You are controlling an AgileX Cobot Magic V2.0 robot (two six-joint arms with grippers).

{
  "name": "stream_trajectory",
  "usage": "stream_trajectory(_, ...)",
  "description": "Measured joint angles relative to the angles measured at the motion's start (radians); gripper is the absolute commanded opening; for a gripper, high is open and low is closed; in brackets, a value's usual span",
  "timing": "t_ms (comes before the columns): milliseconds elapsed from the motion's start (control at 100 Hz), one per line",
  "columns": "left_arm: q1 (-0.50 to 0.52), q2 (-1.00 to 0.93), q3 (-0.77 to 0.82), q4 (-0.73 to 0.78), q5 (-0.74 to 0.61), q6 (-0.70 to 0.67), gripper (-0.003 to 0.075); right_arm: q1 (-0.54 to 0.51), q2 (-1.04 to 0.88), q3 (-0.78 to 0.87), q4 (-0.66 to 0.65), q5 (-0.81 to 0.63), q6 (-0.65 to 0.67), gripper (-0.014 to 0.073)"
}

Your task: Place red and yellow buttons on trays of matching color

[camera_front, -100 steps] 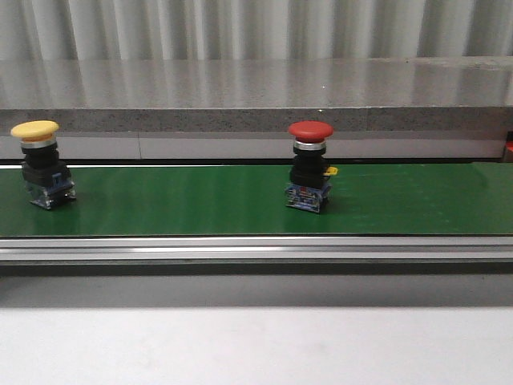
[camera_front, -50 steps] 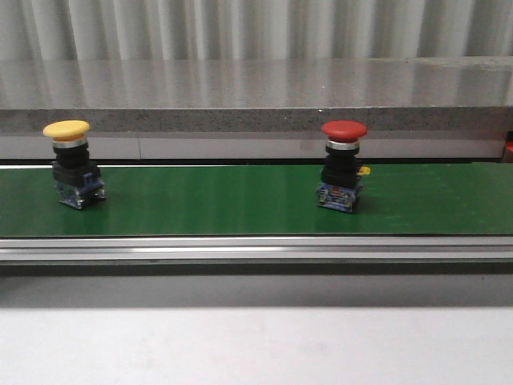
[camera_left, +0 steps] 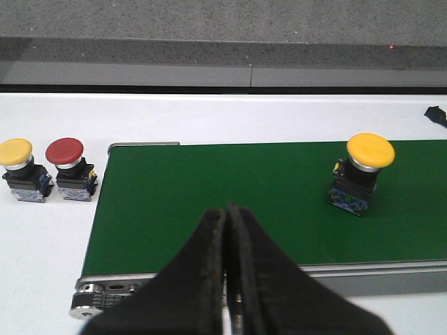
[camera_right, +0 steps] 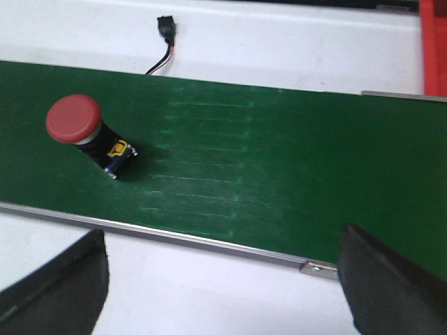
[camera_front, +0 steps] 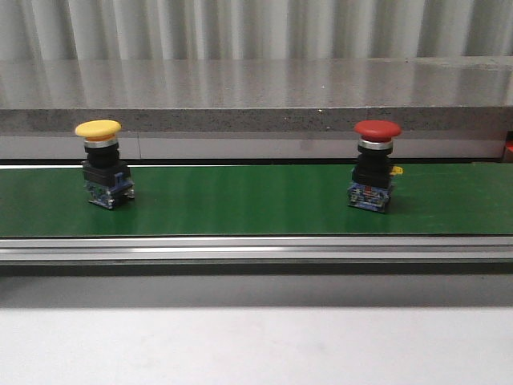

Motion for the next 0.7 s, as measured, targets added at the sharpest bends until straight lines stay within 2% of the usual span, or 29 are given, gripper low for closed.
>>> stream_trajectory(410, 0.0, 0.0, 0.0, 0.0, 0.0, 0.0, -0.002, 0.17, 0.333, -0.135, 0.0, 0.006, -0.049, 0.0655)
stream_trajectory(700, 0.0, 0.0, 0.0, 0.0, 0.0, 0.0, -0.002, 0.209, 0.488, -0.201, 0.0, -0.022, -0.051, 0.0655)
